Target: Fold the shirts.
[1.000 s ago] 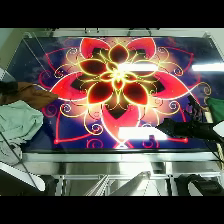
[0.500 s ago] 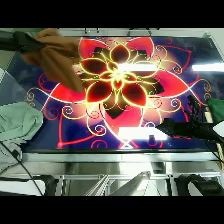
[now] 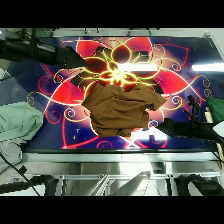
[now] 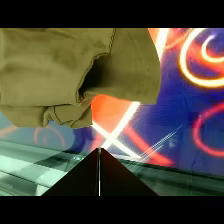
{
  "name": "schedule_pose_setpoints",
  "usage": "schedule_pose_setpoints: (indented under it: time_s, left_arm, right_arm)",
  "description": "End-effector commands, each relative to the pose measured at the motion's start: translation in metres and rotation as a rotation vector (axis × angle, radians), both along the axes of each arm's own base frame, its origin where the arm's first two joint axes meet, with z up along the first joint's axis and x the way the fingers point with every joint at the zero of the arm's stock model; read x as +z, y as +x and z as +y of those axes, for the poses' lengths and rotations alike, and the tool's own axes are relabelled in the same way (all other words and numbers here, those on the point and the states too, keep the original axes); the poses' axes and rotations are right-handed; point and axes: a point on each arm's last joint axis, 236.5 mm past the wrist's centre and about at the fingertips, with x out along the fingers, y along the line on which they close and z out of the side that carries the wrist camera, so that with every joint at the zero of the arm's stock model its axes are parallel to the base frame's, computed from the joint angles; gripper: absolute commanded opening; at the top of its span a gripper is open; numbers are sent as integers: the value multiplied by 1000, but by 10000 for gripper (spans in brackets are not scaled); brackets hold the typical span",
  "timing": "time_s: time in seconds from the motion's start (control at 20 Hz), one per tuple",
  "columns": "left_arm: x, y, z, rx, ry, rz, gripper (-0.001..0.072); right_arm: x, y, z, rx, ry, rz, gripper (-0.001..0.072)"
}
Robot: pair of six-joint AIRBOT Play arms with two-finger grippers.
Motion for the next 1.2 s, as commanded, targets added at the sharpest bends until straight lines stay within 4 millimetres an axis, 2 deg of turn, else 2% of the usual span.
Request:
schedule_pose_setpoints:
  time_s: [0.0,0.1,0.15,0.3,0.35,0.55,0.6,0.65,0.7,0.85,0.95,1.05,1.15]
  left_arm:
    - [-57,-5,31,72,189,121,701]
    - [-95,-11,47,101,241,199,701]
    - [-112,-8,53,136,242,216,701]
    - [-167,21,76,319,224,208,700]
    - [-188,25,82,349,229,230,699]
    - [-265,24,91,346,263,376,700]
    - [-276,29,91,344,267,394,700]
    - [-285,35,91,342,268,403,700]
    - [-292,44,90,338,268,406,700]
    - [-302,67,89,325,263,401,700]
    - [-308,74,86,300,258,425,700]
    - [-315,70,79,255,253,490,696]
    - [-319,56,65,173,257,550,681]
  right_arm:
    - [0,1,0,-2,0,-2,17]
    - [0,0,0,-2,0,-2,17]
    - [0,0,0,-2,-1,-2,17]
    - [1,1,1,-4,6,-2,18]
    - [3,2,2,-10,18,-6,18]
    - [6,41,-14,-132,-5,-112,19]
    - [2,50,-20,-133,-29,-132,95]
    - [-4,57,-23,-112,-56,-145,344]
    - [-11,67,-26,-84,-85,-157,491]
    - [-30,104,-19,-26,-72,-124,504]
    - [-40,132,-9,-8,-27,-106,513]
    - [-49,157,3,6,43,-74,609]
    - [-61,171,16,21,115,-16,608]
